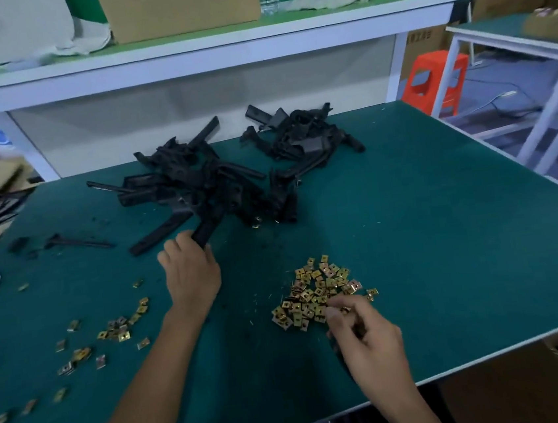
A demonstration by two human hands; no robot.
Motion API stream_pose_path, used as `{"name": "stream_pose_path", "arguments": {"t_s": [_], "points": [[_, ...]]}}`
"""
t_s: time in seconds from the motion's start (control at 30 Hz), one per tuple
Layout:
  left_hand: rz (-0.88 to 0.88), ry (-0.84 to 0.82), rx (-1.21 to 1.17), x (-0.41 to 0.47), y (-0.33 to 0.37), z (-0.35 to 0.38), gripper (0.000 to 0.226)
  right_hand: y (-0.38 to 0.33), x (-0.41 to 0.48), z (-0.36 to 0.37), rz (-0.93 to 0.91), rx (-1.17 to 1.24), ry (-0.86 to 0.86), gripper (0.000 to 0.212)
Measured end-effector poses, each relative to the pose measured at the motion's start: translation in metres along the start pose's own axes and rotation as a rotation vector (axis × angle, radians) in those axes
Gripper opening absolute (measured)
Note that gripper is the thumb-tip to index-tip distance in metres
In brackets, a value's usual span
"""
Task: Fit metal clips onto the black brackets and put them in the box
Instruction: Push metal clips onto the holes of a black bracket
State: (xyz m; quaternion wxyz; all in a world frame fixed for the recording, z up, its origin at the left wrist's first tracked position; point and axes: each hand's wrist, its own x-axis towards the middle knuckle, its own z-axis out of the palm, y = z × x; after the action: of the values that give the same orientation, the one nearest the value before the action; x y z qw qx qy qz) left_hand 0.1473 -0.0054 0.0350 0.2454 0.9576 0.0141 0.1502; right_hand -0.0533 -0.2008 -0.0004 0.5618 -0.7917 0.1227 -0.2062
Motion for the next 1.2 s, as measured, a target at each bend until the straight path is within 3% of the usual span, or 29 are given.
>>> {"name": "stream_pose_path", "arguments": {"t_s": [0.13,0.27,0.4,0.53,0.6,0.7,0.77,0.83,0.87,0.93,1.03,1.1,1.2], "points": [[0.049,0.168,0.12,-0.003,-0.014,-0.021,0.043,-0.002,-0.001,-0.001,-0.003,-0.018,-0.015,0.019],[0.079,0.143,-0.066,-0.014,-0.007,-0.043,0.03,-0.006,-0.001,-0.002,0.005,-0.027,-0.017,0.005],[0.128,-0.036,-0.408,-0.08,0.038,-0.054,0.042,-0.009,-0.002,-0.002,0.032,0.019,-0.023,0.006],[0.107,-0.288,-0.61,-0.158,0.085,-0.032,0.049,-0.015,-0.003,-0.006,0.135,0.276,-0.045,0.043],[0.216,-0.414,-0.575,-0.183,0.095,-0.019,0.052,-0.016,-0.002,-0.012,0.194,0.426,-0.035,0.051],[0.357,-0.545,-0.354,-0.191,0.09,-0.011,0.039,-0.017,0.0,-0.027,0.214,0.48,-0.005,0.033],[0.263,-0.512,-0.48,-0.183,0.082,-0.017,0.039,-0.022,-0.002,-0.039,0.149,0.437,0.016,0.019],[0.055,-0.503,-0.809,-0.169,0.077,-0.029,0.047,-0.029,-0.004,-0.05,0.113,0.392,-0.011,0.016],[-0.004,-0.534,-0.944,-0.161,0.074,-0.033,0.044,-0.03,-0.004,-0.055,0.112,0.357,-0.039,0.019],[-0.031,-0.556,-1.031,-0.147,0.072,-0.043,0.017,-0.031,-0.004,-0.063,0.13,0.341,-0.086,0.028],[-0.189,-0.541,-1.119,-0.141,0.066,-0.041,0.02,-0.031,-0.003,-0.065,0.236,0.712,-0.091,0.037],[-0.32,-0.619,-1.243,-0.142,0.068,-0.036,0.019,-0.031,-0.002,-0.06,0.272,0.9,-0.092,0.043],[-0.316,-0.727,-1.238,-0.141,0.071,-0.028,0.021,-0.029,0.001,-0.045,0.266,0.846,0.014,0.041]]}}
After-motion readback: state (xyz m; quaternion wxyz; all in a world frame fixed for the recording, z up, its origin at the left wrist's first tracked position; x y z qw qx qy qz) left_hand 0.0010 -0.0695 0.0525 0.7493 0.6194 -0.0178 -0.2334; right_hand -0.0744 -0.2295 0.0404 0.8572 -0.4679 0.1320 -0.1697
